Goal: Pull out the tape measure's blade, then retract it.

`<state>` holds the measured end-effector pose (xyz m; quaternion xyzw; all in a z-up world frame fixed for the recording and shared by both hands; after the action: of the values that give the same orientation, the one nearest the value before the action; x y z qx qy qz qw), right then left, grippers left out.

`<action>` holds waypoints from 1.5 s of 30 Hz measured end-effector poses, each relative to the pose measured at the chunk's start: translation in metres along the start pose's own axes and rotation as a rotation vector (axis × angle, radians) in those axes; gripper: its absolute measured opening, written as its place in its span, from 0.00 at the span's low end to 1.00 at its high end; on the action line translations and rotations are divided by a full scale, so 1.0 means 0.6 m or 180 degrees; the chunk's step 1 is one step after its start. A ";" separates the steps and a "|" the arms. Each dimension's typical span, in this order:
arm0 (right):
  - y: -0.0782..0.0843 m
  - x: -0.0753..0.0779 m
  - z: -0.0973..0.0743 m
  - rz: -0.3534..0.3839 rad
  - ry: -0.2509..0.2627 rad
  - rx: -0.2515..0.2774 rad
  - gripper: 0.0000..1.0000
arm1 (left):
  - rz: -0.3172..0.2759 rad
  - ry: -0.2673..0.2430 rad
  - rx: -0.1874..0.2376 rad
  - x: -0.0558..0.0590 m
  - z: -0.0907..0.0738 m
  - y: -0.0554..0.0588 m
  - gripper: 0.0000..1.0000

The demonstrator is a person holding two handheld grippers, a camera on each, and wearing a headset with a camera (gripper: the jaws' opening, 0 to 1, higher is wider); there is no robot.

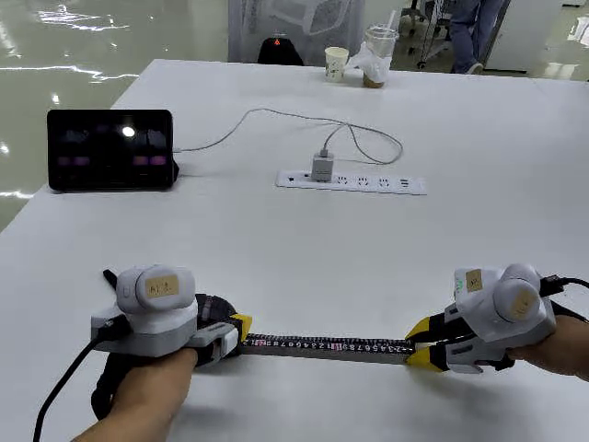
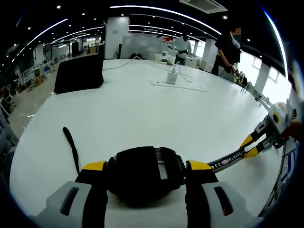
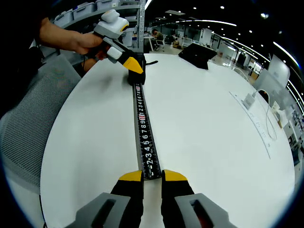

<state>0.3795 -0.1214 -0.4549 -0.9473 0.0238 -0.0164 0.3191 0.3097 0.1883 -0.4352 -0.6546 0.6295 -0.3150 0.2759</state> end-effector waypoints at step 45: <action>-0.002 0.001 0.000 -0.0016 -0.0025 -0.0068 0.10 | 0.0042 -0.0016 -0.0146 -0.002 -0.001 0.000 0.57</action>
<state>0.3800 -0.1208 -0.4542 -0.9507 0.0202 -0.0133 0.3091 0.3091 0.1893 -0.4348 -0.6573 0.6401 -0.2971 0.2645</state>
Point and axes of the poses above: the centre of the closed fingertips' face, and the gripper's own axes: z roughly forward along the fingers, x roughly to its right, y roughly out of its underside, the point moved 8 cm from there along -z, roughly backward along the fingers, and after that the axes turned 3 degrees about z, right-handed, at the moved point
